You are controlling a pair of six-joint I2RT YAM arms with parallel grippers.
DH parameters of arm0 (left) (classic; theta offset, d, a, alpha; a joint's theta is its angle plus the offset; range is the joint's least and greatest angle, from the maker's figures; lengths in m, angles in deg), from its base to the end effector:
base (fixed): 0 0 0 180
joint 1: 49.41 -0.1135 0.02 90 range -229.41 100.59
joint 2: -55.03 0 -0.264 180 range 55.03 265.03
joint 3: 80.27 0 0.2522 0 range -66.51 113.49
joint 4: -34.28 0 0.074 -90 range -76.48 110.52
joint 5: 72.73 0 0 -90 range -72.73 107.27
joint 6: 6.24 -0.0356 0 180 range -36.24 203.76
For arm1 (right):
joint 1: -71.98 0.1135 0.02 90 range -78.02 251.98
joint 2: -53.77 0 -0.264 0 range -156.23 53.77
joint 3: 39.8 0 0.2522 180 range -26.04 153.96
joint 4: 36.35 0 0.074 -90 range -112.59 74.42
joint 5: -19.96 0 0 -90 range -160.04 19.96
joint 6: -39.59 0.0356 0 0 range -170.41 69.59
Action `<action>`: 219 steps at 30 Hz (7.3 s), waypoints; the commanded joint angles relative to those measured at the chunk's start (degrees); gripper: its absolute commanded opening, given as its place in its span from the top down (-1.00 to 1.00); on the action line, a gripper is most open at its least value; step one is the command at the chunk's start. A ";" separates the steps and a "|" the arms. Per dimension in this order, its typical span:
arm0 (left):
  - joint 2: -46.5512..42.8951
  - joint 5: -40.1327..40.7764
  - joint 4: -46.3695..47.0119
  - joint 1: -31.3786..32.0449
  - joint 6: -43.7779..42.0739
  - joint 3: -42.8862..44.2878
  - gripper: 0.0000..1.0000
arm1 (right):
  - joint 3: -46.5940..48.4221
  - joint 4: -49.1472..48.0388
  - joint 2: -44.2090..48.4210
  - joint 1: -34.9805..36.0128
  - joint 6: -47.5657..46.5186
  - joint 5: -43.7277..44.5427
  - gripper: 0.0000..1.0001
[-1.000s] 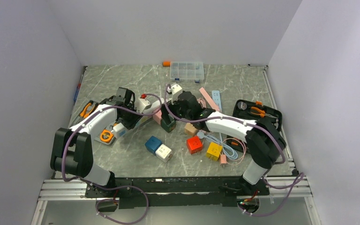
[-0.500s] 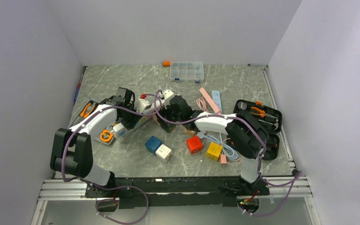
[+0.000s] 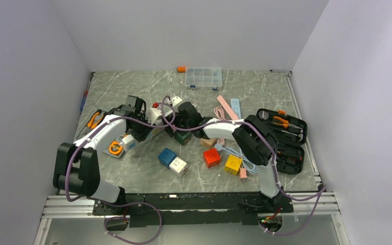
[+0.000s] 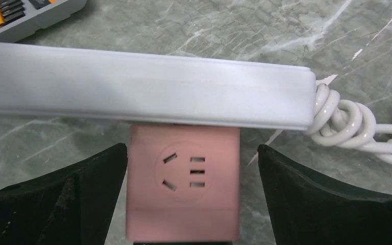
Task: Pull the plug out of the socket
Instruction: Remove the plug from the socket, then place the plug at the center of the board.
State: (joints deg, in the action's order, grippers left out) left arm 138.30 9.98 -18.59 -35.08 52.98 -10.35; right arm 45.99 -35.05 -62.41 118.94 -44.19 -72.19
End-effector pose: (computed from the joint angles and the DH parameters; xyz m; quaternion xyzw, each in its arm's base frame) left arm 0.2687 -0.0733 0.2174 0.3867 0.8968 -0.0322 0.2124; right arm 0.3043 0.3278 0.1653 -0.3125 0.8154 0.2327 0.4282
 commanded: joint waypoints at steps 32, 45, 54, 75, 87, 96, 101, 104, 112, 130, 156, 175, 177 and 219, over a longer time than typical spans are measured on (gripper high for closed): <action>8.16 -10.76 4.74 0.23 3.62 8.64 -0.99 | 0.28 -2.28 0.15 -0.67 7.05 -7.77 0.87; 12.78 -11.58 7.52 2.19 3.54 10.36 -0.49 | 1.23 -2.96 2.42 0.46 8.39 -9.25 0.88; 8.70 -16.11 12.71 2.20 7.48 6.34 -0.16 | 0.36 -6.47 4.08 1.25 12.61 -12.04 0.88; 6.58 -12.50 14.71 1.71 7.13 1.38 -0.23 | -0.84 -6.24 5.53 1.13 12.29 -11.16 0.89; -1.15 -15.66 10.48 -1.09 6.96 1.79 -0.99 | -1.39 -6.15 4.48 0.15 12.63 -10.86 0.92; 2.11 -16.55 9.46 -1.14 6.79 1.55 -0.93 | -1.31 -6.30 5.71 -0.18 13.13 -11.70 0.93; 4.05 -16.64 10.18 -0.99 6.76 2.15 -0.80 | -1.18 -6.25 6.68 -0.29 13.19 -11.96 0.93; 6.55 -15.95 9.79 -0.89 6.84 3.80 -0.71 | -0.41 -6.18 6.93 -0.28 13.47 -12.79 0.93; 11.08 -12.23 9.89 1.03 6.70 5.54 -0.41 | 0.20 -5.69 7.34 -0.34 13.38 -12.88 0.93; 11.04 1.95 11.95 2.99 7.88 7.19 1.00 | -1.32 -2.34 8.03 -0.27 9.27 -8.73 1.00; 14.15 16.78 18.28 2.63 1.32 7.79 1.00 | -13.48 1.86 16.22 -0.14 7.17 -6.51 1.00; 18.97 13.25 13.13 0.99 5.53 16.67 1.00 | -14.46 0.15 13.25 2.41 9.82 -5.00 0.73; 20.88 12.40 11.46 0.42 6.34 20.08 1.00 | -14.62 -0.73 12.54 2.50 10.48 -4.65 0.56; 32.96 -10.42 -1.11 10.68 2.55 35.73 0.93 | -42.42 15.69 62.02 -2.42 22.10 15.48 -0.99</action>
State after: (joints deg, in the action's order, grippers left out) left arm 171.08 3.36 -18.59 -25.68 57.26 24.01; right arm 7.34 -25.37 -8.95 117.57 -28.61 -62.27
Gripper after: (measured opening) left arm 0.394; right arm 0.994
